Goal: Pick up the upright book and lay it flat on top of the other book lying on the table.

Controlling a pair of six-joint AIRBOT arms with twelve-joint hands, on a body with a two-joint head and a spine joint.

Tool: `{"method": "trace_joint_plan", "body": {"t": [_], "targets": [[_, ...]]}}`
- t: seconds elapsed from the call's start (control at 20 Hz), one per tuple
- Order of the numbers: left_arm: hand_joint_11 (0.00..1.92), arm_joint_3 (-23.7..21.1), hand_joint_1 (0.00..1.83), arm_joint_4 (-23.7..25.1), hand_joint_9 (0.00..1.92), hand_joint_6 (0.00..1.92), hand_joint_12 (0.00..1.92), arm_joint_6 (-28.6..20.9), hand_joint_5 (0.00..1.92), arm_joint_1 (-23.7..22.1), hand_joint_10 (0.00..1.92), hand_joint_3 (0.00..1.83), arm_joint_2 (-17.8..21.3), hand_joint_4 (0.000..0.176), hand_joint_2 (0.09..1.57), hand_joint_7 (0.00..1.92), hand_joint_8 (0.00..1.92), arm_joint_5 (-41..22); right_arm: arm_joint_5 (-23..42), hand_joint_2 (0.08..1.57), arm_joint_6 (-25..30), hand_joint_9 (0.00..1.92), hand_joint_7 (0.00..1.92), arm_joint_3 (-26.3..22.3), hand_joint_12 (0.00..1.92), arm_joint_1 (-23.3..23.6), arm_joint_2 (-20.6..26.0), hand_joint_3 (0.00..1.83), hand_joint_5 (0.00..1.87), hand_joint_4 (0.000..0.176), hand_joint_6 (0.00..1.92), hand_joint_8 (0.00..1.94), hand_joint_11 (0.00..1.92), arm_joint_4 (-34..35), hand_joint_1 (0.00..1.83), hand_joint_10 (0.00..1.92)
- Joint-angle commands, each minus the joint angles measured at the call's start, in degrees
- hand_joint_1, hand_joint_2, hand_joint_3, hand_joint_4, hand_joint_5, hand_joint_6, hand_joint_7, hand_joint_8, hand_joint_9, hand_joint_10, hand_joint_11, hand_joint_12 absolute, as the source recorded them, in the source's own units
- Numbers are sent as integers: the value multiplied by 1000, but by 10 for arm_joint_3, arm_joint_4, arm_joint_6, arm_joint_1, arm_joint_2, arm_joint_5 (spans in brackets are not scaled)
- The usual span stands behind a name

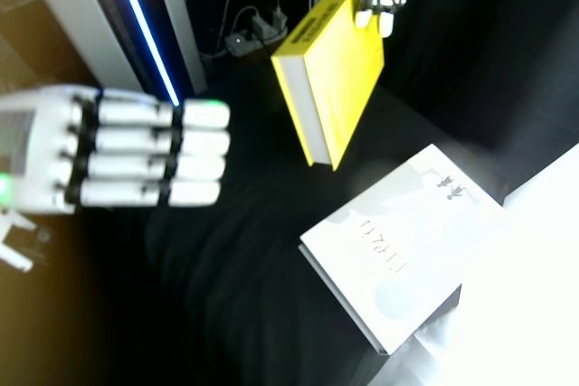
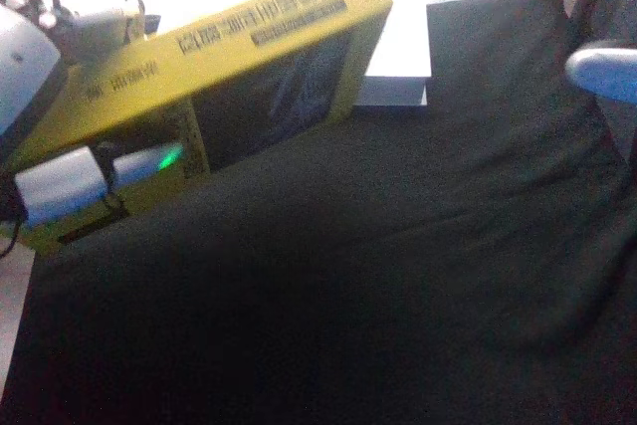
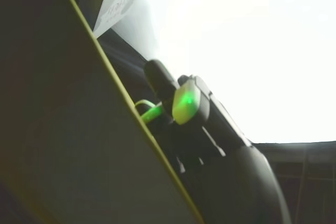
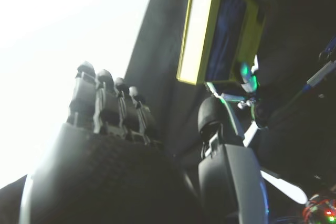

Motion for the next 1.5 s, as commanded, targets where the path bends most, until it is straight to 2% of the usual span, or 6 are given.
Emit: {"method": "trace_joint_plan", "body": {"t": [0.0, 0.8, 1.0, 1.15, 1.35, 1.45], "targets": [[1495, 5, 1276, 11, 1429, 1921, 1921, 0, 1021, -13, 1921, 0, -4, 135, 1183, 1250, 1921, -50, 56, 1194, 3, 0, 0, 2, 0, 13, -5, 0, 0, 17, 0, 0, 0, 8, 590, 0], [1602, 33, 1321, 79, 1553, 1921, 1921, 0, 1171, -80, 1921, 0, -75, 105, 1221, 1391, 1921, 0, -4, 1172, 29, 0, 0, 76, 0, 52, -128, 0, 0, 0, 0, 0, 0, -21, 817, 0], [1619, 28, 1242, 92, 1594, 1921, 1921, -3, 1241, -81, 1921, 4, -76, 0, 1226, 1446, 1921, -18, -4, 1207, 38, 62, 73, 83, 19, 52, -147, 0, 0, 0, 0, 30, 35, -20, 888, 31], [1662, 27, 1248, 98, 1632, 1921, 1921, -10, 1247, -81, 1921, 5, -77, 0, 1236, 1473, 1921, -31, -4, 1185, 54, 245, 415, 92, 1824, 52, -161, 0, 140, 0, 1137, 868, 54, -19, 1105, 1284], [1650, 26, 1235, 109, 1614, 1921, 1921, -20, 1212, -81, 1921, 4, -78, 0, 1242, 1452, 1921, -50, -4, 703, 66, 1469, 1287, 103, 1921, 52, -174, 1028, 1053, 0, 1910, 1906, 1532, -18, 1482, 1915], [1638, 25, 1208, 112, 1603, 1921, 1921, -25, 1163, -81, 1921, 4, -78, 0, 1243, 1445, 1921, -58, -4, 682, 74, 1678, 1590, 109, 1921, 52, -175, 993, 1422, 163, 1921, 1940, 1737, -12, 1603, 1921]]}}
